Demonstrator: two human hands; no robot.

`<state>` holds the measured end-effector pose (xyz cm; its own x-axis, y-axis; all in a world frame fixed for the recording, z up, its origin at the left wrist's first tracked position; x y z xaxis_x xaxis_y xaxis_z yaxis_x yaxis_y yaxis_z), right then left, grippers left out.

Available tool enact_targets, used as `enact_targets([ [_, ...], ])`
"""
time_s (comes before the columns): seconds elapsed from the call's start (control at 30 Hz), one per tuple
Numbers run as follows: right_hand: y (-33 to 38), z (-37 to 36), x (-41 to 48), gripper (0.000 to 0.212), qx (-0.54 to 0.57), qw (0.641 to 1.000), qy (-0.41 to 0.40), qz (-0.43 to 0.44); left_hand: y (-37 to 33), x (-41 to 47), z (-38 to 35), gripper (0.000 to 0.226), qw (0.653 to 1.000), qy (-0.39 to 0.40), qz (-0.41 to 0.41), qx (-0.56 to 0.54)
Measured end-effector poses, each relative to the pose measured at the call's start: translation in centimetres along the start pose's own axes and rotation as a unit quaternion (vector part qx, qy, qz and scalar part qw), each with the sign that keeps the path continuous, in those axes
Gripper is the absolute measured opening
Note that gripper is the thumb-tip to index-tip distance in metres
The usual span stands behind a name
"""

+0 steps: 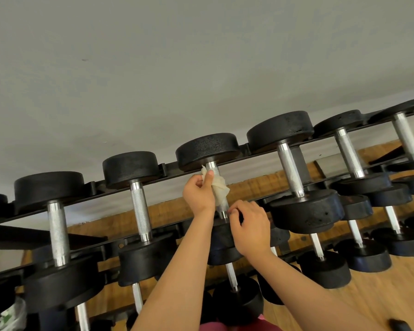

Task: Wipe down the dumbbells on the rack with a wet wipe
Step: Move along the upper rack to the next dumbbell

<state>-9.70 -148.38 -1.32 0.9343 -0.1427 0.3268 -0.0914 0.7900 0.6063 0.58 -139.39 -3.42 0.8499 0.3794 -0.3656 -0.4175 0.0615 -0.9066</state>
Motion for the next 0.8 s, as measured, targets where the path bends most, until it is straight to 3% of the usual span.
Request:
enact_targets([
  [0.17, 0.0, 0.0, 0.0, 0.034, 0.006, 1.0, 0.007, -0.001, -0.1, -0.2, -0.5, 0.022, 0.996, 0.086, 0.021, 0.018],
  [0.37, 0.1, 0.1, 0.0, 0.033, 0.003, 1.0, 0.004, -0.001, -0.3, 0.1, 0.0, 0.036, 0.998, 0.025, -0.032, 0.057],
  [0.53, -0.1, 0.0, 0.0, 0.034, 0.005, 1.0, 0.011, 0.0, -0.4, 0.0, -0.4, 0.03, 0.988, 0.069, -0.054, 0.129],
  [0.8, -0.1, 0.0, 0.0, 0.034, 0.011, 1.0, 0.012, -0.004, -0.6, 1.4, 0.8, 0.042, 0.951, 0.034, -0.177, 0.253],
])
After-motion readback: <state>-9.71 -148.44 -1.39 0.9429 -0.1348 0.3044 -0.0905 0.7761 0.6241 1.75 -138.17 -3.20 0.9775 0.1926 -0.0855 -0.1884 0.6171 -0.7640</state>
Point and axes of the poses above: each hand's wrist, its own x-axis towards the middle knuckle, its own z-axis out of the back of the hand, y = z × x, the point moved 1 cm from there along x, towards the middle knuckle, and after that the axes turned 12 degrees about z, right-handed, at the moved point
